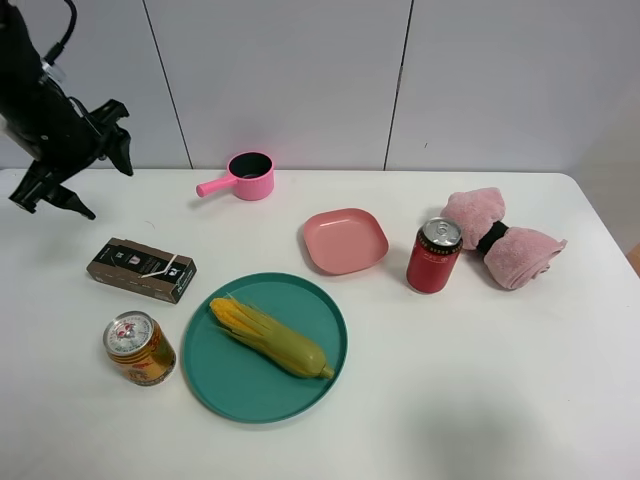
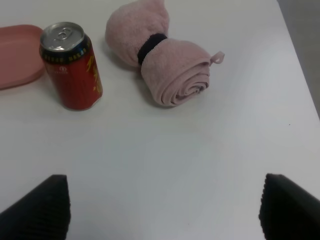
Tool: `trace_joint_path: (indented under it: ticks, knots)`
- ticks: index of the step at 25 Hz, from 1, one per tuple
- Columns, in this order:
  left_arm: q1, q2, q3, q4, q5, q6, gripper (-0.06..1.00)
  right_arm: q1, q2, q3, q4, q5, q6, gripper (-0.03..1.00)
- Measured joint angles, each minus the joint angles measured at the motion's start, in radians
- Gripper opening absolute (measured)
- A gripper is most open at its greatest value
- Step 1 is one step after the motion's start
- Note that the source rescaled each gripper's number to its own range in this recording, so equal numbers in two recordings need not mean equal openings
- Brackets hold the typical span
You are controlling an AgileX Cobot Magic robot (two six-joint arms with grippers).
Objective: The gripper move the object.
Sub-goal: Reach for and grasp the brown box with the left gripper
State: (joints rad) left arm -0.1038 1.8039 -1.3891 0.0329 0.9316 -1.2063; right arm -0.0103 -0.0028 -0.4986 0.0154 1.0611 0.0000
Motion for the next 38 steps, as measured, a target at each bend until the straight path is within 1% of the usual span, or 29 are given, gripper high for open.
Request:
trace_joint_path:
  ticks: [3, 6, 11, 13, 16, 21, 24, 29, 33, 34, 35, 36, 37, 38]
  knots:
    - [-0.007, 0.037, 0.000, 0.009, 0.028, -0.029, 0.31, 0.000, 0.000, 0.000, 0.000, 0.000, 0.000, 1.00]
    - [-0.007, 0.045, 0.000, 0.012, 0.032, -0.031, 0.31, 0.000, 0.000, 0.000, 0.000, 0.000, 0.000, 1.00]
    - [-0.007, 0.045, 0.000, -0.041, 0.033, -0.033, 0.31, 0.000, 0.000, 0.000, 0.000, 0.000, 0.000, 1.00]
    - [-0.007, 0.045, 0.000, -0.042, 0.033, -0.033, 0.31, 0.000, 0.000, 0.000, 0.000, 0.000, 0.000, 1.00]
    - [-0.007, 0.045, 0.000, -0.022, 0.033, -0.033, 0.31, 0.000, 0.000, 0.000, 0.000, 0.000, 0.000, 1.00]
    - [-0.007, 0.045, 0.000, 0.063, 0.038, -0.033, 0.31, 0.000, 0.000, 0.000, 0.000, 0.000, 0.000, 1.00]
    - [-0.007, 0.045, 0.000, 0.068, 0.065, -0.033, 0.31, 0.000, 0.000, 0.000, 0.000, 0.000, 0.000, 1.00]
    - [-0.007, 0.045, -0.002, 0.068, 0.165, -0.033, 0.31, 0.000, 0.000, 0.000, 0.000, 0.000, 0.000, 1.00]
    - [-0.007, 0.045, -0.002, 0.060, 0.182, -0.033, 0.32, 0.000, 0.000, 0.000, 0.000, 0.000, 0.000, 1.00]
    - [-0.007, 0.045, -0.002, 0.049, 0.182, -0.033, 0.37, 0.000, 0.000, 0.000, 0.000, 0.000, 0.000, 1.00]
    - [-0.007, 0.045, -0.002, 0.032, 0.182, -0.033, 0.49, 0.000, 0.000, 0.000, 0.000, 0.000, 0.000, 1.00]
    - [-0.007, 0.045, -0.002, 0.014, 0.180, -0.036, 0.67, 0.000, 0.000, 0.000, 0.000, 0.000, 0.000, 1.00]
    - [-0.007, 0.045, -0.002, 0.002, 0.179, -0.040, 0.80, 0.000, 0.000, 0.000, 0.000, 0.000, 0.000, 1.00]
    - [-0.007, 0.045, -0.002, -0.010, 0.177, -0.045, 0.89, 0.000, 0.000, 0.000, 0.000, 0.000, 0.000, 1.00]
